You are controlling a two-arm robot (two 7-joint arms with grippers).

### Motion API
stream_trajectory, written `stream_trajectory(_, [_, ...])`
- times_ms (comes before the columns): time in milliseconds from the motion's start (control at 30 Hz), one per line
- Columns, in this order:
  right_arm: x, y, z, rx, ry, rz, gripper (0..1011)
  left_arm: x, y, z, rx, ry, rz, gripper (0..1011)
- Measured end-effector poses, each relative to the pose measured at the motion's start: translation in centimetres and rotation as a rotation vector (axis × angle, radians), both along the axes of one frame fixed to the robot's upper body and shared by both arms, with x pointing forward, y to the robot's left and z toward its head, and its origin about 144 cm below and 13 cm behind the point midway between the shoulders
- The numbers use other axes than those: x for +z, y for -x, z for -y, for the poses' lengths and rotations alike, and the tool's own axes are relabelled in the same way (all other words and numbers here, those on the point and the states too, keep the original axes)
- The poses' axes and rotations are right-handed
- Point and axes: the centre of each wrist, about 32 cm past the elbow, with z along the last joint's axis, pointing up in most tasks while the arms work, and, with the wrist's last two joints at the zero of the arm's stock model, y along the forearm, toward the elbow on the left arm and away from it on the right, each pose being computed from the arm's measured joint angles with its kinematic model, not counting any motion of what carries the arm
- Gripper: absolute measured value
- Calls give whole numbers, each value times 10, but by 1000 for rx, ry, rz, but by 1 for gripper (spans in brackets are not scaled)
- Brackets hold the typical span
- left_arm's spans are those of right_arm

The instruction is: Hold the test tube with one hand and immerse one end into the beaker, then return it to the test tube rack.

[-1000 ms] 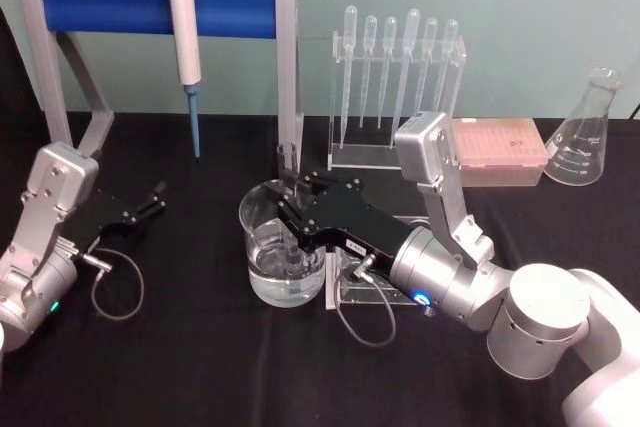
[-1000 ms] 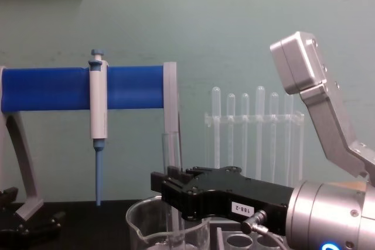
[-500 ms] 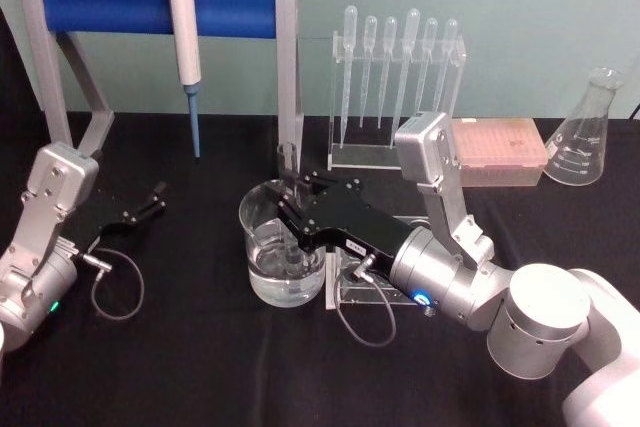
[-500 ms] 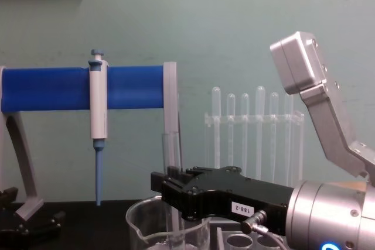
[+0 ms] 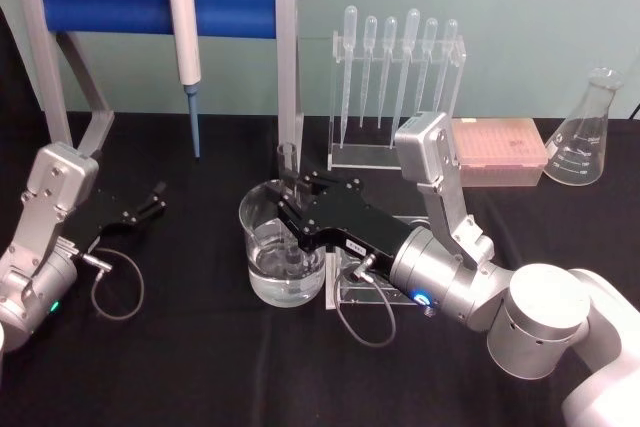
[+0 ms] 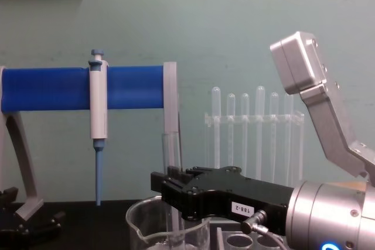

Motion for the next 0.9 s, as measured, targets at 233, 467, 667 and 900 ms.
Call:
stream_trajectory(233, [0, 0, 0, 0, 0, 0, 227, 0, 0, 0, 0, 0, 0, 1000])
stream_trajectory(467, [0, 0, 0, 0, 0, 0, 227, 0, 0, 0, 0, 0, 0, 1000])
stream_trajectory(667, [0, 0, 0, 0, 0, 0, 227, 0, 0, 0, 0, 0, 0, 1000])
stream_trajectory(900, [0, 0, 0, 0, 0, 0, 226, 0, 0, 0, 0, 0, 0, 1000])
